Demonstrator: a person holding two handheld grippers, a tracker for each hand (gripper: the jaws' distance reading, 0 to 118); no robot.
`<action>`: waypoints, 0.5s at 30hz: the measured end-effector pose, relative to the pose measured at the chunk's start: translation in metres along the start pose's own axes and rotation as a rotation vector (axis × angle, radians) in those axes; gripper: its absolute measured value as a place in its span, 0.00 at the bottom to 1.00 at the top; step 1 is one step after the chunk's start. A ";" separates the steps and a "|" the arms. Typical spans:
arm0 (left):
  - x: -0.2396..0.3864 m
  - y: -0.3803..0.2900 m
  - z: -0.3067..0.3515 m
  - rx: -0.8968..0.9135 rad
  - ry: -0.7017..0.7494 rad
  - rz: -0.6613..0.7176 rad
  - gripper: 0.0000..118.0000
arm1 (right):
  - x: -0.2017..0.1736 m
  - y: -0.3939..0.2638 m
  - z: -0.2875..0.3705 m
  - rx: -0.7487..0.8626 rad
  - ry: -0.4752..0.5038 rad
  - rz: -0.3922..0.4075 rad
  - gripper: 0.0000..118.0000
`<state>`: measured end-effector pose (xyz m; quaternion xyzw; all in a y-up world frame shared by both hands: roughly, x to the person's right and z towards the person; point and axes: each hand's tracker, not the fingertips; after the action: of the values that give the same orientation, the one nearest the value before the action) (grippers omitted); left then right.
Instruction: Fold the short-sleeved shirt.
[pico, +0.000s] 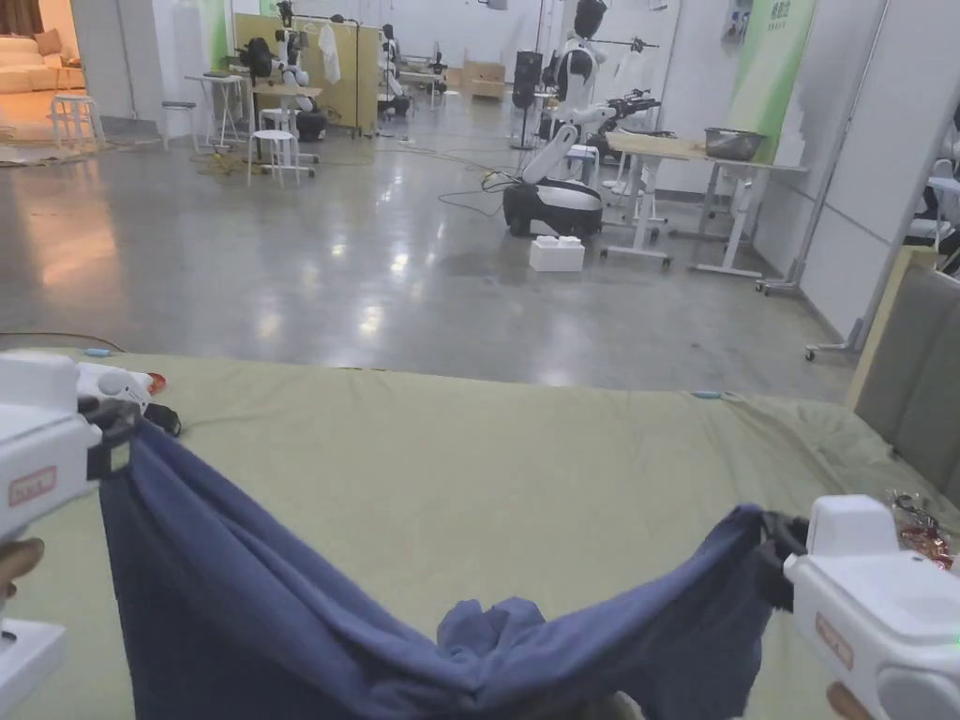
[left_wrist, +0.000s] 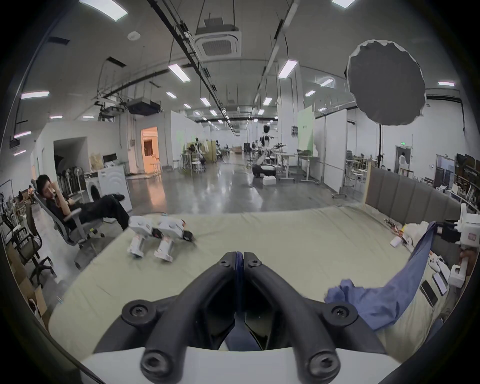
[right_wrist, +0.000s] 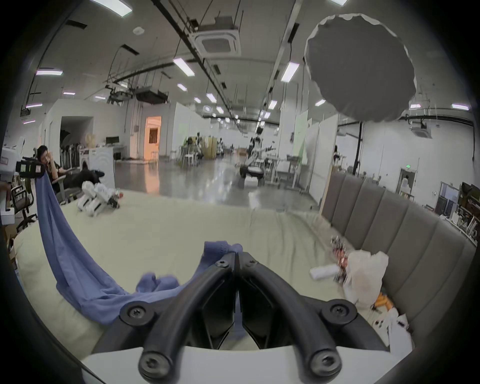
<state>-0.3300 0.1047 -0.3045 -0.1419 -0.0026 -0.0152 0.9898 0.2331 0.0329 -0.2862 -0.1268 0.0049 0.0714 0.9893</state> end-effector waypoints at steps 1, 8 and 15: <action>-0.007 0.009 0.002 0.014 0.018 0.005 0.01 | 0.003 0.013 -0.001 0.023 -0.007 0.001 0.00; -0.045 0.059 0.006 0.062 0.103 0.021 0.01 | 0.015 0.098 -0.005 0.142 -0.051 0.035 0.00; -0.077 0.092 -0.025 0.078 0.170 0.081 0.01 | 0.020 0.164 -0.024 0.192 -0.078 0.004 0.00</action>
<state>-0.4042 0.1879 -0.3549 -0.1017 0.0864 0.0128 0.9910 0.2299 0.1871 -0.3516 -0.0285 -0.0263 0.0774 0.9962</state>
